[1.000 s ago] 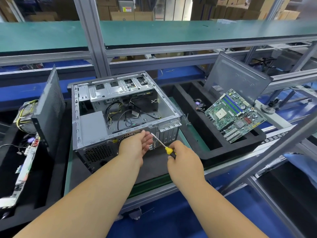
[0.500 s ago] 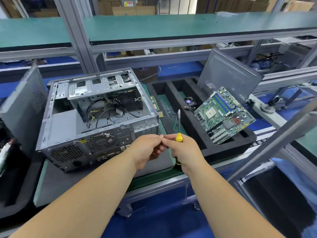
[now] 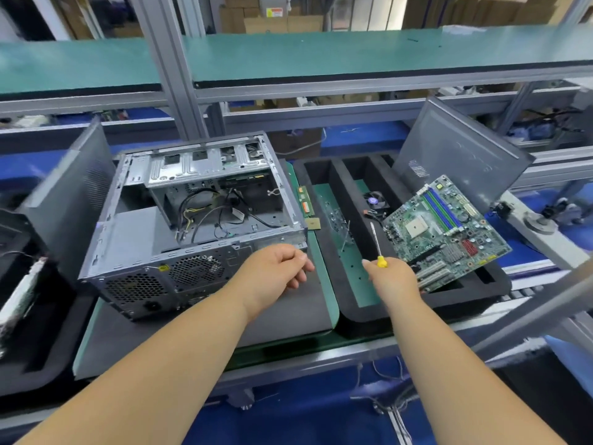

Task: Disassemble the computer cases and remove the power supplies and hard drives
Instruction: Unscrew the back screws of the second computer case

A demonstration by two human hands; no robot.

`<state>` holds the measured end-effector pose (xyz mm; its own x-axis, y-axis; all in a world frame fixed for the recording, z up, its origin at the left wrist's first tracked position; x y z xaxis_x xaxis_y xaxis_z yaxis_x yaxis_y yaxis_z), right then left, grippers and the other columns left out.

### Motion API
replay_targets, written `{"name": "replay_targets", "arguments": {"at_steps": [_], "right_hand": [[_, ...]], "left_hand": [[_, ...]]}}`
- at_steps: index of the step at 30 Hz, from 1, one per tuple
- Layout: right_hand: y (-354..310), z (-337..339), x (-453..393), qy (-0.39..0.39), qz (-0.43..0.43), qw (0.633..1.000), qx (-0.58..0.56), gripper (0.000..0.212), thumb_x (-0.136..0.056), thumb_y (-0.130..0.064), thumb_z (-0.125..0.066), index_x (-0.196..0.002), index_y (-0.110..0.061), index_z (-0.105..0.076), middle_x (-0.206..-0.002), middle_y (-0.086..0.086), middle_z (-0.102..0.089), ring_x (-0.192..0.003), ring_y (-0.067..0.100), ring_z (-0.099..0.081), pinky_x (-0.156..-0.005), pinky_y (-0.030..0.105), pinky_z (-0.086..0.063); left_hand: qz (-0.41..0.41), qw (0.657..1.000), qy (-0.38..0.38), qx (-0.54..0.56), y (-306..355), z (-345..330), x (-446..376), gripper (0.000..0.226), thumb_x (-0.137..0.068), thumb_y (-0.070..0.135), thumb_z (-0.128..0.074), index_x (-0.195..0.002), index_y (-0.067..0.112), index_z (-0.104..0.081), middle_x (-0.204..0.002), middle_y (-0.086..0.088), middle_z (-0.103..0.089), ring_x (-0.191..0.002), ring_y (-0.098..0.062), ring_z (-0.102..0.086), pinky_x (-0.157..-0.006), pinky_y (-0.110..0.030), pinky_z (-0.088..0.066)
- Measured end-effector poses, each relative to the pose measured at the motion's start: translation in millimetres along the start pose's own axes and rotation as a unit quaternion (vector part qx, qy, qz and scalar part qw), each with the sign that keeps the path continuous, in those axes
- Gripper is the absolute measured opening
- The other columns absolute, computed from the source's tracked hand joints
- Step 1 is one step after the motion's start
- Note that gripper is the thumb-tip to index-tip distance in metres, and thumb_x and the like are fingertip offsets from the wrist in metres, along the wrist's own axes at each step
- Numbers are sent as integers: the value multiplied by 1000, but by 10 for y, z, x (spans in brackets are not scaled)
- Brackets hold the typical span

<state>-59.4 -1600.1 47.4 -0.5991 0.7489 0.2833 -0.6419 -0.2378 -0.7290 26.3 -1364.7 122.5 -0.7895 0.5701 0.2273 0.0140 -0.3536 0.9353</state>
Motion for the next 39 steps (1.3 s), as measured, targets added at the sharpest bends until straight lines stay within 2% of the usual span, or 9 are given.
{"name": "replay_targets", "arguments": {"at_steps": [4,13,16,18,20,22,25,27,39], "right_hand": [[-98,-147,20,3,-1,999,-33,38,-96,-36,-59,-96,1,-65,-77,11,-60,-62,25,-49,-56,31,-34],[-919,-702,884,-36,72,987,-139,12,-78,-26,-53,-87,-19,-54,-74,4,-57,-61,19,-46,-58,33,-37],[-1097,-898,1196,-44,84,986,-140,9,-81,-27,-53,-85,-18,-52,-70,2,-59,-52,11,-49,-51,26,-38],[-1196,-1070,1398,-55,86,987,-128,7,-85,-24,-59,-83,-20,-53,-69,1,-62,-44,3,-51,-48,24,-39],[-1296,-1283,1599,-83,92,984,-127,7,-86,-20,-62,-86,-20,-55,-75,3,-66,-47,4,-57,-56,29,-46],[-1390,-1491,1803,-119,95,979,-137,7,-89,-16,-64,-89,-18,-57,-76,3,-67,-47,9,-58,-60,33,-52],[-1475,-1711,2074,-150,97,974,-138,5,-93,-18,-63,-92,-17,-59,-73,1,-68,-44,12,-54,-51,23,-50],[-1494,-1798,2212,-157,98,973,-137,4,-94,-21,-62,-93,-18,-60,-69,-2,-68,-44,12,-52,-49,21,-48],[-1478,-1911,2482,-121,77,985,-101,16,-95,-30,-56,-83,-21,-60,-62,-5,-65,-44,4,-46,-55,27,-45]], "left_hand": [[-63,997,47,-13,138,474,122,26,-101,18,-51,-85,15,-72,-67,10,-66,-61,-2,-56,-59,-10,-45],[-172,958,180,-141,86,1647,379,17,-96,24,-57,-88,35,-67,-80,15,-63,-76,-1,-57,-70,-20,-45],[-194,918,151,-312,31,1882,396,15,-95,26,-59,-106,34,-63,-106,15,-63,-101,-1,-55,-91,-28,-47],[-168,892,98,-409,-102,2011,360,35,-95,29,-59,-129,28,-57,-132,7,-57,-125,-14,-49,-108,-37,-39],[-139,885,33,-444,-256,2109,334,52,-94,34,-61,-142,28,-46,-145,4,-47,-135,-18,-40,-112,-36,-33],[-141,876,-28,-461,-368,2125,325,62,-90,38,-65,-146,29,-40,-142,3,-45,-131,-19,-40,-107,-34,-33],[-172,850,-66,-494,-459,2098,304,69,-88,39,-67,-149,29,-36,-143,1,-43,-137,-19,-32,-110,-32,-29],[-180,855,-57,-483,-487,2116,287,69,-90,41,-65,-150,29,-34,-151,2,-37,-144,-17,-24,-114,-31,-24],[-211,867,-17,-451,-481,2129,239,41,-97,35,-55,-138,29,-48,-130,7,-51,-128,-15,-40,-107,-34,-35]]}}
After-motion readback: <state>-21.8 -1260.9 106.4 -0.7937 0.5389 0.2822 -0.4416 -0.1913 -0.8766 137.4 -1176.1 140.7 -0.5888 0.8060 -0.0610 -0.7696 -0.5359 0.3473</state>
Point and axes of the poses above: each hand's wrist, its own x-axis away from the middle knuckle, its own z-axis out of the back of the hand, y = z × x, the point moved 8 cm from there along -x, towards the middle knuckle
